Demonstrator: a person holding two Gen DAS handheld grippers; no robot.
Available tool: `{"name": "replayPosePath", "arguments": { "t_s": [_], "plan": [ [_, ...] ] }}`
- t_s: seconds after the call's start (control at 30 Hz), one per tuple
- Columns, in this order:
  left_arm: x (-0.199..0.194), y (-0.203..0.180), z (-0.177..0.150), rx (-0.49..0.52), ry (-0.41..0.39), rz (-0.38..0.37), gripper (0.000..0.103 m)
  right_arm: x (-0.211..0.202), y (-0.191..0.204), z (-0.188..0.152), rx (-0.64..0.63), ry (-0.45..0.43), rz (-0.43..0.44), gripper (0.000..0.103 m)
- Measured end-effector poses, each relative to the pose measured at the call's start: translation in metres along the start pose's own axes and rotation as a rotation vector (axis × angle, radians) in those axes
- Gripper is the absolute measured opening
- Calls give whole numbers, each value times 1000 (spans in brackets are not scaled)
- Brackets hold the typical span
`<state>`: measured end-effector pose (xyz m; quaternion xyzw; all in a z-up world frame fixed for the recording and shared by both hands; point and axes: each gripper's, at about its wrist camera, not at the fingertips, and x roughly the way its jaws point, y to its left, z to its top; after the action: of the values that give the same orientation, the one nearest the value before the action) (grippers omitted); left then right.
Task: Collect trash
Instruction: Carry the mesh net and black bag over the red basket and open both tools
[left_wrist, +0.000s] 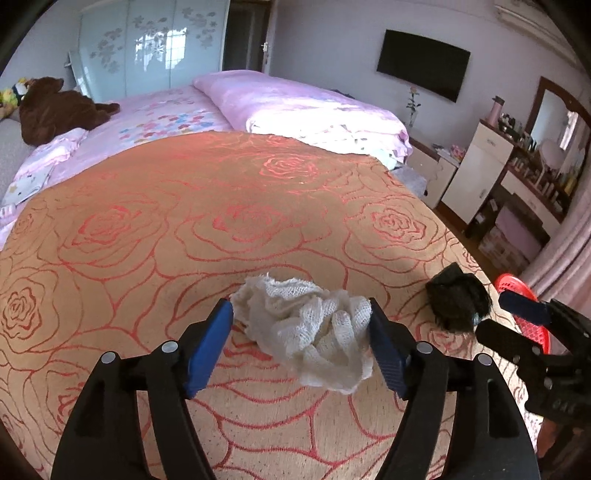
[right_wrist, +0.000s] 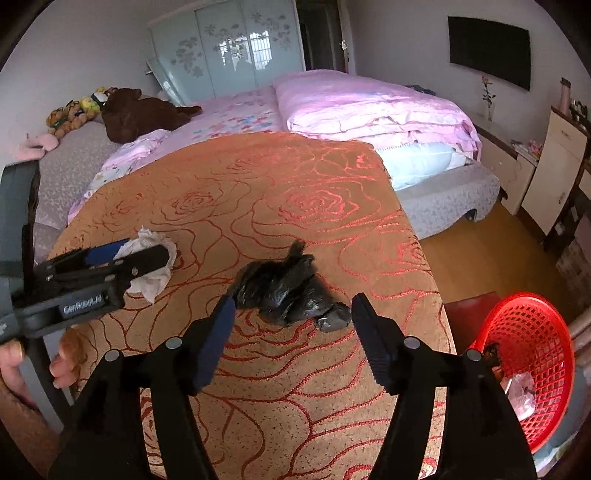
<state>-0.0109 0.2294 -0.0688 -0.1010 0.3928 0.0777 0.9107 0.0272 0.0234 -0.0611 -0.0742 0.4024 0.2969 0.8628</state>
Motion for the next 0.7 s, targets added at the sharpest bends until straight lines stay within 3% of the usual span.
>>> {"name": "replayPosePath", "arguments": {
  "t_s": [0.17,0.23,0.3,0.4,0.7],
  "plan": [
    [7,-3,2,4,14,8,69,13,1,3,-21,-3,-19,64],
    [8,-3,2,0,17,12,61,19,1,4,-25,3,-31,63],
    [8,-3,2,0,19,13,55,25,-1,5,-22,21,-30,50],
    [5,-5,0,10,12,15,46,26,-3,3,-14,31,-29,40],
    [-10,-17,-1,46,-26,27,40,6,-14,2,45,-13,-18,36]
  ]
}}
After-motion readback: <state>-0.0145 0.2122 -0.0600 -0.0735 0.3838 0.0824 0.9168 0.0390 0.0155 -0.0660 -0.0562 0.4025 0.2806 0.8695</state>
